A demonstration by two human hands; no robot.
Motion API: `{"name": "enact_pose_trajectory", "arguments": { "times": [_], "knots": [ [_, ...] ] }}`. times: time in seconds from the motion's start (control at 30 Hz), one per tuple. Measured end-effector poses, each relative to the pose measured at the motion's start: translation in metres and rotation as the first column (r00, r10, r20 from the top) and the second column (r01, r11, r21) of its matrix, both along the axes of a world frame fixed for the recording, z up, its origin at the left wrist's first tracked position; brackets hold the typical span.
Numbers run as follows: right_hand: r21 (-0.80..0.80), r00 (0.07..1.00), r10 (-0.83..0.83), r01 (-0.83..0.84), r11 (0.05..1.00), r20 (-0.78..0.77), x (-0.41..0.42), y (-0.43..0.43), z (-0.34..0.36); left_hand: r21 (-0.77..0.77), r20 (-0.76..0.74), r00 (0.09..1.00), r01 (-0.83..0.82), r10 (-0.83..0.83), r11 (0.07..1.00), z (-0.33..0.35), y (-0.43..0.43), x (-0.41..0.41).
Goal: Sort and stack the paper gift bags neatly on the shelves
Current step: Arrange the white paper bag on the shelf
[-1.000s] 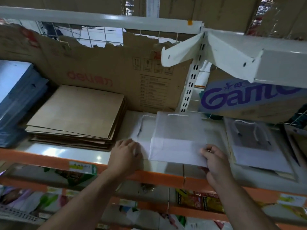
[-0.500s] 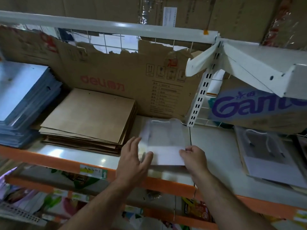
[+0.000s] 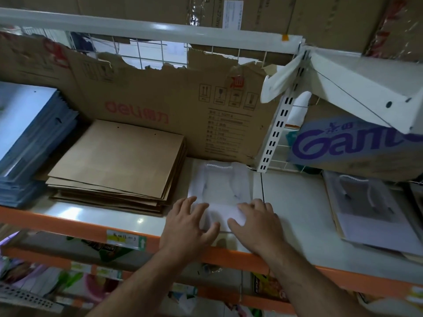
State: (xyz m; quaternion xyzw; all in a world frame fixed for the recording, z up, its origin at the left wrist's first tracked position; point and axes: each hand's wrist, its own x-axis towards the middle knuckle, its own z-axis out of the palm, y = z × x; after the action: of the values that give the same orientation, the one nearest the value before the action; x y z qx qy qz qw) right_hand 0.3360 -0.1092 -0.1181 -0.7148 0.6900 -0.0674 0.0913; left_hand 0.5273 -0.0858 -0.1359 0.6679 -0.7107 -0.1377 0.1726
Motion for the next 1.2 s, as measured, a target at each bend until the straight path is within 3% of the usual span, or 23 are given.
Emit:
{"name": "enact_pose_trajectory", "arguments": {
  "times": [0.27,0.47,0.73,1.03,1.13,1.2],
  "knots": [
    [-0.002,1.0,-0.011,0.011,1.0,-0.004,0.002,-0.001,0.0,0.041,0.051,0.999,0.012,-0.014,0.999,0.001,0.0,-0.001],
    [-0.003,0.97,-0.061,0.063,0.998,0.236,-0.02,0.005,0.007,0.061,0.063,0.997,0.031,-0.035,0.998,0.002,-0.001,0.0],
    [-0.041,0.988,-0.108,0.113,0.993,0.114,-0.091,0.054,0.015,-0.045,0.101,0.993,0.072,-0.067,0.996,0.007,0.005,-0.013],
    [-0.052,0.961,-0.235,0.245,0.968,0.143,-0.211,0.129,0.021,-0.117,0.068,0.976,0.215,-0.208,0.97,0.022,0.051,-0.154],
    [-0.08,0.948,-0.288,0.3,0.951,0.139,-0.257,0.161,0.028,-0.114,0.167,0.946,0.3,-0.28,0.947,0.022,0.072,-0.212],
    [-0.088,0.928,-0.334,0.351,0.932,0.165,-0.29,0.183,0.033,-0.1,0.118,0.948,0.307,-0.295,0.946,0.024,0.089,-0.251]
  ]
}}
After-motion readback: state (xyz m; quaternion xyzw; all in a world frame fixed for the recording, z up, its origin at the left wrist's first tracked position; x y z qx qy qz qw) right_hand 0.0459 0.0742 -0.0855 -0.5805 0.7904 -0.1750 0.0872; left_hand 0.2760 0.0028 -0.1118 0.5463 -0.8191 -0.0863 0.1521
